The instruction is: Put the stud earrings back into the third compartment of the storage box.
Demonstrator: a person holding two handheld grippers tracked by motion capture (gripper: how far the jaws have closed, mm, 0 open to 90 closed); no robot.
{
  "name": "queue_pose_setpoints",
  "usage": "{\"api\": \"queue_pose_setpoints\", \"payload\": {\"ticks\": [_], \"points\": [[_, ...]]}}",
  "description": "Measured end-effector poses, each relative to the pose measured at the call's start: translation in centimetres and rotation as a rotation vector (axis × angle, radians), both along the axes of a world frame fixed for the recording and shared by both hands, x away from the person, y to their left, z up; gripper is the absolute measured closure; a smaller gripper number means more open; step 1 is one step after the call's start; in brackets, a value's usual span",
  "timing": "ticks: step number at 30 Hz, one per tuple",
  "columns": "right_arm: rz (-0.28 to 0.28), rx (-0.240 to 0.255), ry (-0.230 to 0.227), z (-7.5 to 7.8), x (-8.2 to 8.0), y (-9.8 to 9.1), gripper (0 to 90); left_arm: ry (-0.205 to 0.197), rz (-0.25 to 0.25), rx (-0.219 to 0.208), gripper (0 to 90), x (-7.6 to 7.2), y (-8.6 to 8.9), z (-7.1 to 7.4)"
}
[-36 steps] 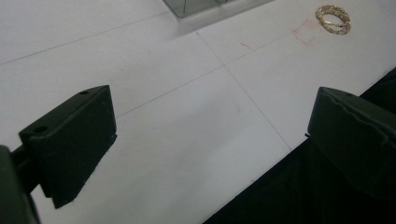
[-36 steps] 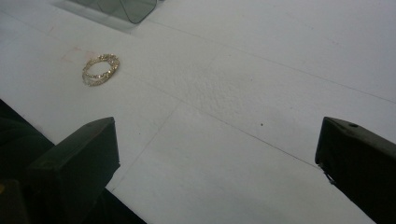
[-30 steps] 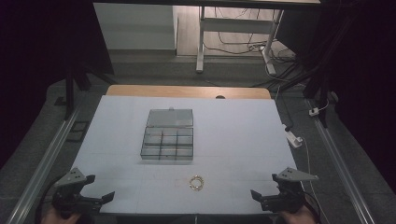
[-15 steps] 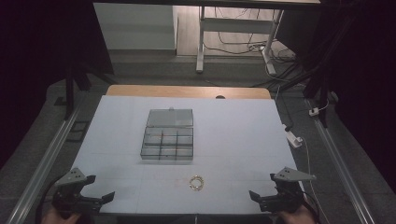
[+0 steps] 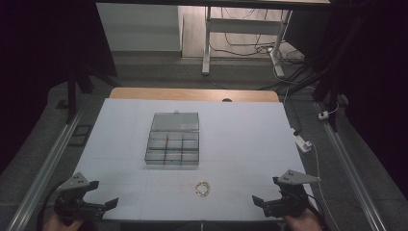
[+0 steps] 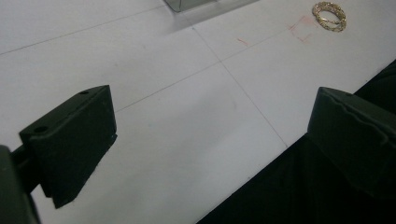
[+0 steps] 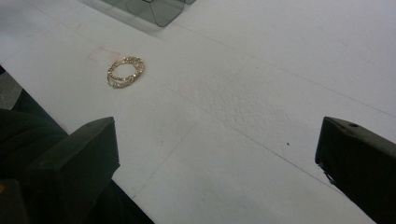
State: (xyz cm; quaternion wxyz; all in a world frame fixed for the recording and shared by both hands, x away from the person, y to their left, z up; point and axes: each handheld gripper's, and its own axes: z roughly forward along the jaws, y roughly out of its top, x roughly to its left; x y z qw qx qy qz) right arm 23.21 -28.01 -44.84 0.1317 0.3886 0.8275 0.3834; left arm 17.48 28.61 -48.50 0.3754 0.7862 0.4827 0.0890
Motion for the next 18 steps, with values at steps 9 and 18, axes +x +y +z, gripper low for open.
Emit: {"api": "queue_pose_setpoints", "payload": {"ticks": [9,18], "points": [[0.041,0.007,-0.038,0.0,0.3,1.1,0.0,0.001,-0.001,-0.001,1.8,0.0,0.0,0.0],[0.083,0.014,-0.043,-0.6,1.0,2.2,0.0,0.005,0.0,-0.002,1.7,0.1,0.0,0.0]]}}
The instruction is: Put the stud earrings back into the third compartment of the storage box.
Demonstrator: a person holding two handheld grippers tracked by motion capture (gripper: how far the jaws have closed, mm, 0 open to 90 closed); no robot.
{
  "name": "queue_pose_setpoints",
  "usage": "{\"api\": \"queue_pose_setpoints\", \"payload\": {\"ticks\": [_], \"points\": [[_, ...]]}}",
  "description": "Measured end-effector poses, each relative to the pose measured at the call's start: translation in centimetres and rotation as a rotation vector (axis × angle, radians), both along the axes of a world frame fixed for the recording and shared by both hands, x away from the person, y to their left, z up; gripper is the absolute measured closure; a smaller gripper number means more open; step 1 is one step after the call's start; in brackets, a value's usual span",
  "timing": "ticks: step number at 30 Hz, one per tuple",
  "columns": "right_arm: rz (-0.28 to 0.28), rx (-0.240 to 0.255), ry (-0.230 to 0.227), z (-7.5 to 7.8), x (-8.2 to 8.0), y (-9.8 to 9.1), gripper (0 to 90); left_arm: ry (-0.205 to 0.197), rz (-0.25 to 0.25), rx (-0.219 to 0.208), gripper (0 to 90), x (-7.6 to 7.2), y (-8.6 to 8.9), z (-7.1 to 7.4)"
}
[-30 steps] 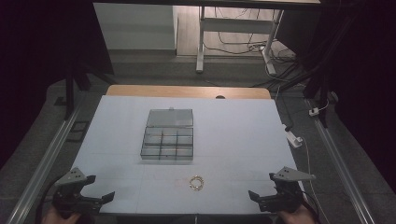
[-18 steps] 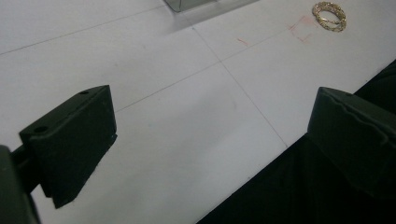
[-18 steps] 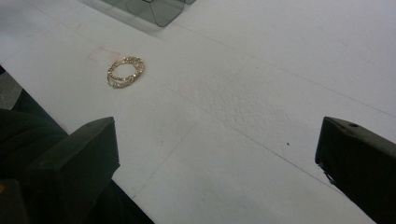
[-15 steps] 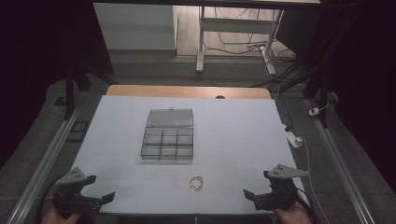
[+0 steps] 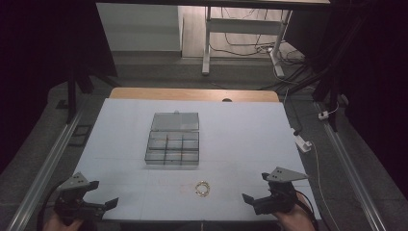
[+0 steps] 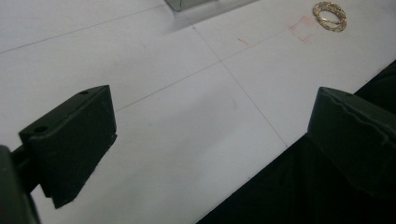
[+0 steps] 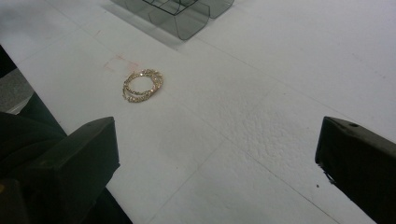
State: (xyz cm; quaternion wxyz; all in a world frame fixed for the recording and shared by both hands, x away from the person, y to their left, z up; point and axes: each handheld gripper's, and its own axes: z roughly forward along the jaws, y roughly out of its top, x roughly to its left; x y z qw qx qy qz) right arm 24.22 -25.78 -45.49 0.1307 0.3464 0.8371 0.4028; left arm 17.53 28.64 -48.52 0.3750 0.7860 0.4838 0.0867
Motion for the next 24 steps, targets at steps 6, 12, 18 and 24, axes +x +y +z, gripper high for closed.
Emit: {"api": "queue_pose_setpoints", "payload": {"ticks": [6,12,18,24], "points": [[0.005,0.003,0.015,-0.4,0.6,0.8,0.0,0.001,0.002,0.0,1.7,0.0,0.0,0.0],[0.022,-0.002,0.042,-0.5,1.1,1.7,0.0,0.001,0.001,-0.003,1.7,0.0,0.1,0.0],[0.039,-0.04,0.054,-1.0,1.7,2.9,0.0,0.004,-0.003,-0.005,1.6,0.1,0.1,0.0],[0.062,-0.063,0.063,-1.3,2.3,4.2,0.0,0.004,-0.003,-0.006,1.3,0.1,0.1,0.0]]}}
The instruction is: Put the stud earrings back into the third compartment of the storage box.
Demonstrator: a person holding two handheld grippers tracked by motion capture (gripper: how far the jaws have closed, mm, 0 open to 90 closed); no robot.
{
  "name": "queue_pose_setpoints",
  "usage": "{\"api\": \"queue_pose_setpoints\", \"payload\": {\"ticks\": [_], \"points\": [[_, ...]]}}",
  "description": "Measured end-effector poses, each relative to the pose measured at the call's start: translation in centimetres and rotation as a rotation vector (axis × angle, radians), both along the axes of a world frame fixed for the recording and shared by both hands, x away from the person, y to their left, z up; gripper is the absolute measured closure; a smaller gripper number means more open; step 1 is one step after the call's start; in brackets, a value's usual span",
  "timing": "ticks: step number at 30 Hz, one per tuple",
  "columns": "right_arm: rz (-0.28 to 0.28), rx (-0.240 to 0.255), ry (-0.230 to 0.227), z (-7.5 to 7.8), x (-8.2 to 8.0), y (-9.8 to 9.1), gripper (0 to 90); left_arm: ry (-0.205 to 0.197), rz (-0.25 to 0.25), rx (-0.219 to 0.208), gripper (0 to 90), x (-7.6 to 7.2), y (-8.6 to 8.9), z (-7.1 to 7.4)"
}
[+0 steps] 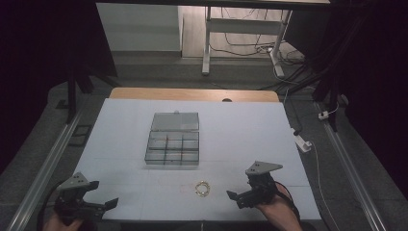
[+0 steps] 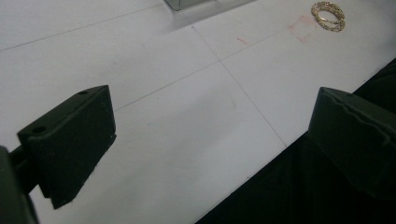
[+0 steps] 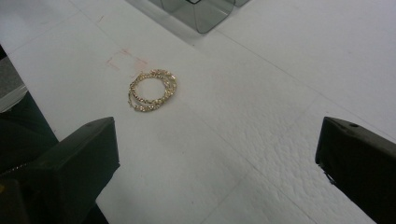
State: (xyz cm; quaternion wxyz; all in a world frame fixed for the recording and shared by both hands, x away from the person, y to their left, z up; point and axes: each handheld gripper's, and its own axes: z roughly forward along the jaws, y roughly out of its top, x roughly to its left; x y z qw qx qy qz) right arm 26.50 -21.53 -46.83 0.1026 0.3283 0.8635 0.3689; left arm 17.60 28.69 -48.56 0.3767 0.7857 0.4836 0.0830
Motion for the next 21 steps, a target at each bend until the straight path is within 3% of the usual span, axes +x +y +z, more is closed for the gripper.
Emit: {"api": "queue_pose_setpoints", "payload": {"ticks": [10,21], "points": [[0.013,0.007,0.047,-0.6,1.8,2.4,0.0,0.002,0.0,-0.002,1.1,0.0,0.0,0.0],[0.057,-0.06,0.054,-2.1,3.6,5.5,0.0,0.002,0.0,-0.003,1.1,0.0,0.0,0.0]]}}
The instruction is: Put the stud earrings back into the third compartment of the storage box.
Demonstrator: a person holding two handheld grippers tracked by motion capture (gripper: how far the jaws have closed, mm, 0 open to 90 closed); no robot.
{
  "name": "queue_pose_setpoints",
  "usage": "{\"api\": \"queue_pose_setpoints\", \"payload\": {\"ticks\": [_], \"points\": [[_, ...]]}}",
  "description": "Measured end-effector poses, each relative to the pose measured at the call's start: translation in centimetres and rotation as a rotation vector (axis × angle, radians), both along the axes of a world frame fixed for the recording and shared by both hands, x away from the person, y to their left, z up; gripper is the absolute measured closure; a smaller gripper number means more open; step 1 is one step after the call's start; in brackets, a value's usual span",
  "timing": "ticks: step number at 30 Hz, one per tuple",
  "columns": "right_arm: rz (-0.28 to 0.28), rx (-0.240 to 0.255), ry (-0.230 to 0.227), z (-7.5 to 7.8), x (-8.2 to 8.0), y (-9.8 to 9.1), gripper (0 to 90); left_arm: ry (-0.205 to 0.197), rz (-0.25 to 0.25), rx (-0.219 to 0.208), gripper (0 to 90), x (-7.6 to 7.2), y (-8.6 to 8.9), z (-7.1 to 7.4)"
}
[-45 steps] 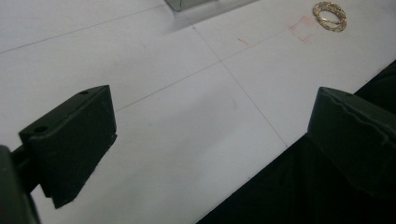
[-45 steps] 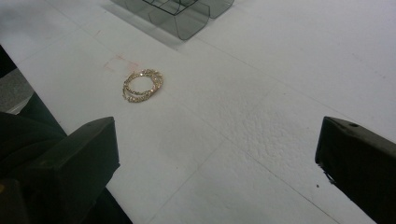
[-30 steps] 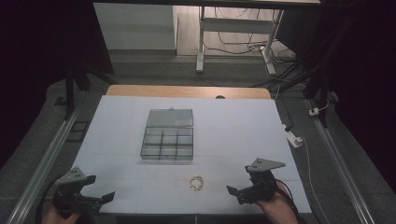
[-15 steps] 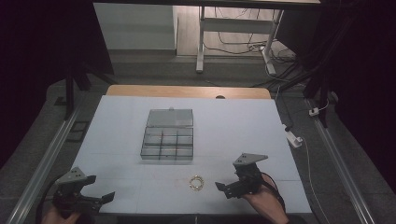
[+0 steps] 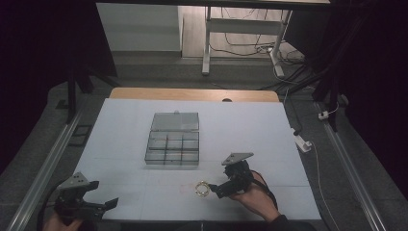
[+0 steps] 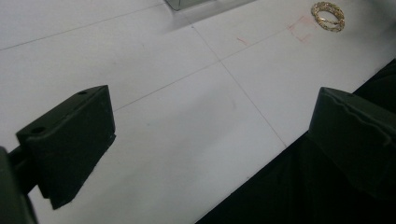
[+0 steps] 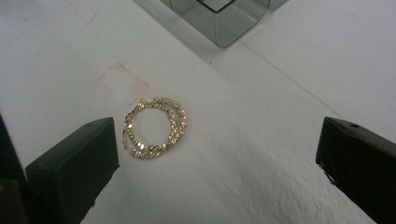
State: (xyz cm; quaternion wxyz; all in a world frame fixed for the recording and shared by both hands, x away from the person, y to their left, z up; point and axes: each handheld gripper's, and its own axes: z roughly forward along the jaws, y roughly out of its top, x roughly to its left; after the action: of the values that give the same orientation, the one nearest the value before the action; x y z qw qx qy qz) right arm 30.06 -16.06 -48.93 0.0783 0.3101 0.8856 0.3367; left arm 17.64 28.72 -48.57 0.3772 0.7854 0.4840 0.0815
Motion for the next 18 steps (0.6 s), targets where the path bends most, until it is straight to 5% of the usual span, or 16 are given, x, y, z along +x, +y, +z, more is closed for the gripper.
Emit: {"api": "queue_pose_setpoints", "payload": {"ticks": [9,18], "points": [[0.023,-0.067,-0.005,-1.6,2.1,2.2,2.5,0.001,-0.003,-0.001,1.1,0.0,0.0,0.0],[0.09,-0.132,-0.004,-2.5,3.0,3.8,30.9,0.001,-0.006,-0.007,1.1,0.0,0.1,0.0]]}}
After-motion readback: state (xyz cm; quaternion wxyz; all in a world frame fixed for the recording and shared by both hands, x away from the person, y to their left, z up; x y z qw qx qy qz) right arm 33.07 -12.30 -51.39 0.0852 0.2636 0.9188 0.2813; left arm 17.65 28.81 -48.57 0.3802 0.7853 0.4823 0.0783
